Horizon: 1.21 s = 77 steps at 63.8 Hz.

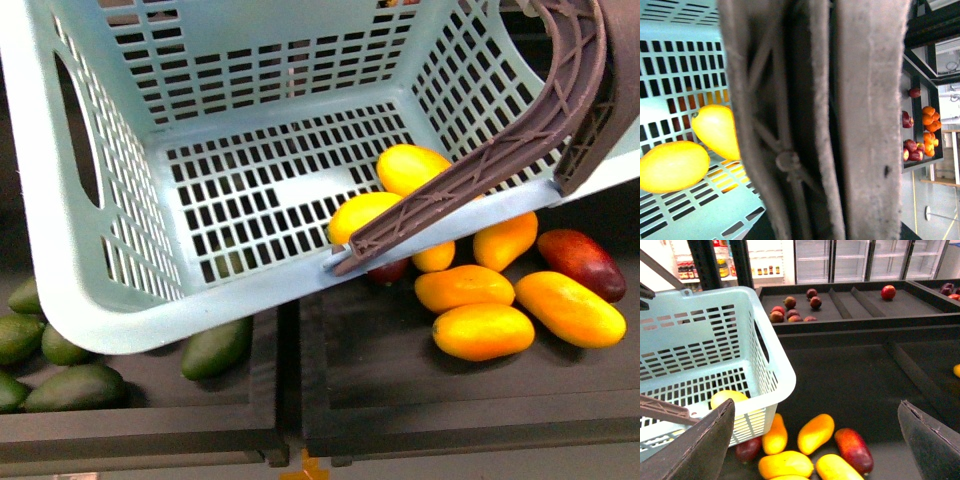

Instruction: Pick lemon and mango into basket

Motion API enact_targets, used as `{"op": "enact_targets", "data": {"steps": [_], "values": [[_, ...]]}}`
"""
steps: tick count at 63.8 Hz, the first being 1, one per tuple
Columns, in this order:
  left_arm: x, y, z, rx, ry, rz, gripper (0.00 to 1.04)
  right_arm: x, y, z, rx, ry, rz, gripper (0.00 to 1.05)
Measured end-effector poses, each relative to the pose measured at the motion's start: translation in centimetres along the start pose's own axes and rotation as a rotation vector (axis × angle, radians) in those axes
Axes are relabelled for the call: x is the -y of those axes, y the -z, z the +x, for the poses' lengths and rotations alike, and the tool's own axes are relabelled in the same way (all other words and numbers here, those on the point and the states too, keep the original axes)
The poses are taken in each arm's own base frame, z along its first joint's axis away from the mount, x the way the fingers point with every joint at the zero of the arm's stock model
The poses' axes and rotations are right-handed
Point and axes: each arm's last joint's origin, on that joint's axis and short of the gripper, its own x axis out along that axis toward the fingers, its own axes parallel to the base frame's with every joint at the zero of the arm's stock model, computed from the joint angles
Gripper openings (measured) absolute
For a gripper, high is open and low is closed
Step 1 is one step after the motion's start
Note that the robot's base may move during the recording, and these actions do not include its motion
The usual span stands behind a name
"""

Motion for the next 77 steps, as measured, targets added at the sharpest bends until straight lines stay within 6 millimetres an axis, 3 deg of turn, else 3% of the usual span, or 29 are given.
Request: {"op": "enact_targets", "data": {"steps": [77], "values": [[-0.7,-1.0,-0.2,0.05,-0.034,-0.003,0.15,0.0,0.0,0.0,0.0,-0.009,0.0,0.96]]}}
